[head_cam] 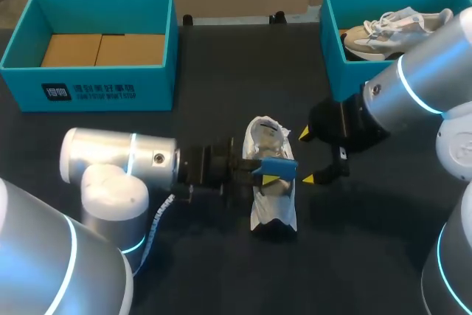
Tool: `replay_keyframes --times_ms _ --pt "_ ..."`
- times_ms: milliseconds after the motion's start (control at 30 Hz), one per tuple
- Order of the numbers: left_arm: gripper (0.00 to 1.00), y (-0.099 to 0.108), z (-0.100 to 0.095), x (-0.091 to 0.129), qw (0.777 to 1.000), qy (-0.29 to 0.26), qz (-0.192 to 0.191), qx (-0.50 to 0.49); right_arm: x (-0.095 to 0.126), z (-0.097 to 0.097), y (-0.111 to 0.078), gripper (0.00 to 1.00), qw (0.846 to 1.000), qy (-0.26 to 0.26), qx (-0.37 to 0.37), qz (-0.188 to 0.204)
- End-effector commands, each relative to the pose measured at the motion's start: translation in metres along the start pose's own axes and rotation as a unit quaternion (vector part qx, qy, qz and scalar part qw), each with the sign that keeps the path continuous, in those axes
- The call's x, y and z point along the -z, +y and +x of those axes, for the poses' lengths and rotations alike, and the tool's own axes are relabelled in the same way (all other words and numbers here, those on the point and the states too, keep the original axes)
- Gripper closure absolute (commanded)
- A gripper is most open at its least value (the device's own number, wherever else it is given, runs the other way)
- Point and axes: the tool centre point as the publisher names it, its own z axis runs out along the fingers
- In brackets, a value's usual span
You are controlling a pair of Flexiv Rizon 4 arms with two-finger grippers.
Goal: Take the shoe out of the shoebox, open the shoe tongue, remove and reinsert the insole, then place the shoe into the shoebox
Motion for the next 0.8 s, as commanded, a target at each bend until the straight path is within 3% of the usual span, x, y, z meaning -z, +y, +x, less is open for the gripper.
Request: replay_keyframes --times_ms 33,333,500,533,567,700,800 --pt "1.0 0.007 -0.002 -0.008 1.0 0.004 -0.008 0.002 -0.001 0.0 0.0 0.0 1.0 -0.001 0.0 0.0" --pt "1.0 0.016 0.002 -0.007 1.0 0.01 -0.024 0.007 -0.001 0.0 0.0 0.0 1.0 -0.001 0.0 0.0" --pt "1.0 0.01 -0.001 -0.004 1.0 0.005 -0.024 0.012 -0.001 0.0 0.0 0.0 1.0 -0.001 0.0 0.0" --pt "0.73 0.009 -0.002 -0.003 1.0 0.004 -0.024 0.011 -0.001 0.0 0.0 0.0 1.0 -0.001 0.0 0.0" --pt "0.63 0.008 -0.003 -0.002 1.0 0.004 -0.024 0.01 -0.001 0.0 0.0 0.0 1.0 -0.001 0.0 0.0" --pt "0.54 0.003 -0.005 -0.001 1.0 0.003 -0.024 0.006 -0.001 0.0 0.0 0.0 1.0 -0.001 0.0 0.0" --pt "0.54 0.001 -0.005 0.0 1.0 0.004 -0.023 0.005 -0.001 0.0 0.0 0.0 1.0 -0.001 0.0 0.0"
